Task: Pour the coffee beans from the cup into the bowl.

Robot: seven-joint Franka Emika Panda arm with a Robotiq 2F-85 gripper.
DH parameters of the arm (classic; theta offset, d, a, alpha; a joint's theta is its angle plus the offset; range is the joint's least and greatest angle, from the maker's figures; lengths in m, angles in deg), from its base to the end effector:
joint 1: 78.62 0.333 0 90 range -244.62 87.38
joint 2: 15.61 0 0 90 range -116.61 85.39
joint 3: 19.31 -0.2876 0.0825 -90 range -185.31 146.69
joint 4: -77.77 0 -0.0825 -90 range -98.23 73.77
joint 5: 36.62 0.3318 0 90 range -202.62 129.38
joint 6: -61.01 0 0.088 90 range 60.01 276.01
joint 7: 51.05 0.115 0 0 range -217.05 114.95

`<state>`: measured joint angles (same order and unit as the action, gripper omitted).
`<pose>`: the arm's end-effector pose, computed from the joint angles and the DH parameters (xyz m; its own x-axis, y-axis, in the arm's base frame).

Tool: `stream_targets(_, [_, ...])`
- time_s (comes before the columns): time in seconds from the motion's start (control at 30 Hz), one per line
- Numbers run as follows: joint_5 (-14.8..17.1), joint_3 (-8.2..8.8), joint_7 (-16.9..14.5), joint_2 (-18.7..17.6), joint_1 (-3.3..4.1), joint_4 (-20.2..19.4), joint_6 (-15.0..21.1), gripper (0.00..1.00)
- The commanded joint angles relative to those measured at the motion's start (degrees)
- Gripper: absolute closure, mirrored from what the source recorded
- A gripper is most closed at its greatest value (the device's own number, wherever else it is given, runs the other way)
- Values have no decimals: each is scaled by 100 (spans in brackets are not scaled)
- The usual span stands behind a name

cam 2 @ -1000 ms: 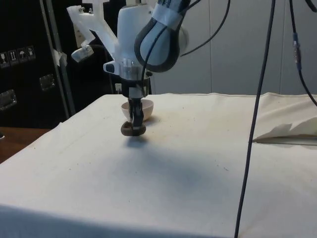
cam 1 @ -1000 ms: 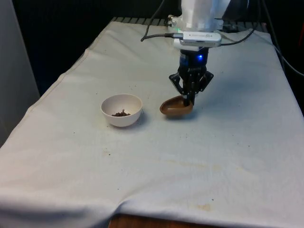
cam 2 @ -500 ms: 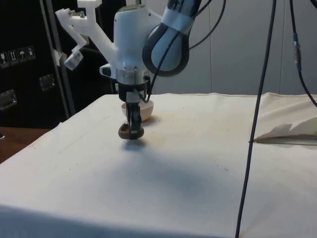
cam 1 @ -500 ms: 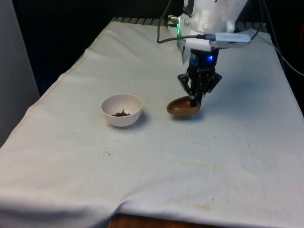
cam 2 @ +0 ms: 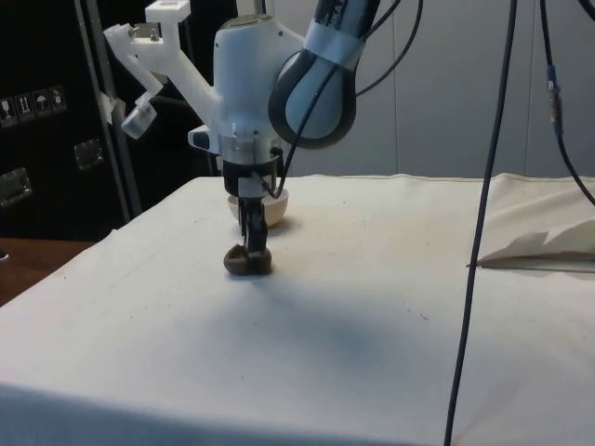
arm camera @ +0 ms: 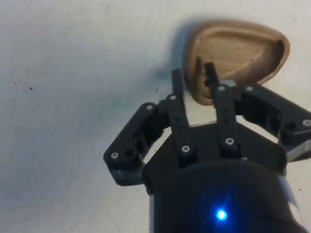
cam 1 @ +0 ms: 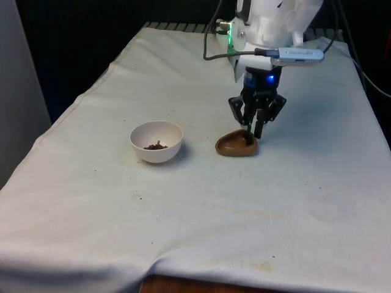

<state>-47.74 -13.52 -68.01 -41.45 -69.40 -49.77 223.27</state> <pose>0.5247 0.0402 0.1965 0.8445 0.5269 0.0961 0.5085 -0.8451 0.1650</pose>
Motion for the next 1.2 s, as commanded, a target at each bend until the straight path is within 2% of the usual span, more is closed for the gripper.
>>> stream_targets(0.0, [34,-34,-17,-17,-23,-6,57,80])
stream_targets(0.03, [34,-40,-17,-17,-29,0,57,75])
stream_targets(0.07, [34,-52,-17,-23,-40,0,57,64])
stream_targets(0.17, [34,-57,-17,-23,-46,0,57,49])
stream_targets(0.2, [0,-29,0,-6,-23,0,0,44])
stream_targets(0.23, [34,-63,-17,-29,-52,0,57,44])
stream_targets(0.3, [34,-69,-17,-29,-57,0,63,33])
stream_targets(0.33, [34,-74,-17,-29,-63,0,63,20])
stream_targets(0.47, [29,-80,0,11,-63,0,11,1])
stream_targets(1.17, [6,-80,138,441,-63,-6,-384,0])
